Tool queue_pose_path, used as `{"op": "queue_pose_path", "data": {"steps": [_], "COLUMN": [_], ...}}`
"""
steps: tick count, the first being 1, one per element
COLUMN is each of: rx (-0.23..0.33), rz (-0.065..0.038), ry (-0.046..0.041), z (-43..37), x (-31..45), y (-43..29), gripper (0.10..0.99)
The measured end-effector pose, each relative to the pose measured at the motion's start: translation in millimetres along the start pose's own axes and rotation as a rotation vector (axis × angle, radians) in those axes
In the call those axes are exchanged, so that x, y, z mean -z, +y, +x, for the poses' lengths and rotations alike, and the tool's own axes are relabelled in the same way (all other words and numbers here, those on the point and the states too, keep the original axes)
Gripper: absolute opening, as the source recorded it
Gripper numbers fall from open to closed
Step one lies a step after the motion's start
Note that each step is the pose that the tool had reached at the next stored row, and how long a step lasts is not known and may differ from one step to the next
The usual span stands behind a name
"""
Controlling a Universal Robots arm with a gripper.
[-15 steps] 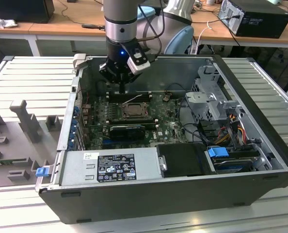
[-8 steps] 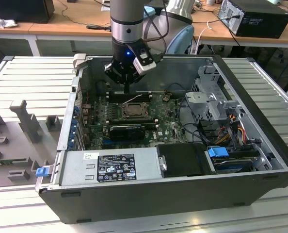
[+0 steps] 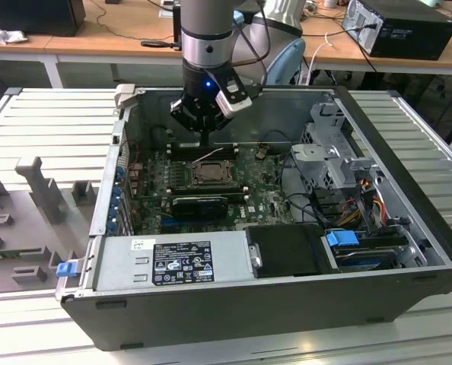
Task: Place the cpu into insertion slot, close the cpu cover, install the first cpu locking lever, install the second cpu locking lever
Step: 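Install the first cpu locking lever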
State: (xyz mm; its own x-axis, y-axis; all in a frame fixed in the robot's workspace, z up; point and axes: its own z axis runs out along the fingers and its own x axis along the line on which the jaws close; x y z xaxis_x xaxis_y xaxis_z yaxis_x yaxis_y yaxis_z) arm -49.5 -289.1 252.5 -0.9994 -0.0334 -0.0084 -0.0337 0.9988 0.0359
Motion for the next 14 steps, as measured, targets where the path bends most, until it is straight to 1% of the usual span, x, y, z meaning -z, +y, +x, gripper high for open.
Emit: {"op": "queue_pose_path", "data": {"steps": [1,2,3,4,5,6,14], "rx": [0.000,0.000,0.000,0.000,0.000,-0.001,-0.001], "rz": [-0.004,-0.023,-0.060,-0.076,-0.095,-0.104,-0.103], "ry": [-0.0001,-0.0008,-0.0021,-0.0026,-0.0032,-0.0037,-0.0035], "z": [0.0,0.0,0.0,0.0,0.0,0.0,-0.2], "x": [-0.2,-0.9,-1.0,-1.0,-1.2,-2.1,-7.5], "y": [-0.2,-0.5,-1.2,-1.5,-2.1,-2.4,-2.7], "gripper": [0.106,0.106,0.106,0.106,0.106,0.106,0.106]}}
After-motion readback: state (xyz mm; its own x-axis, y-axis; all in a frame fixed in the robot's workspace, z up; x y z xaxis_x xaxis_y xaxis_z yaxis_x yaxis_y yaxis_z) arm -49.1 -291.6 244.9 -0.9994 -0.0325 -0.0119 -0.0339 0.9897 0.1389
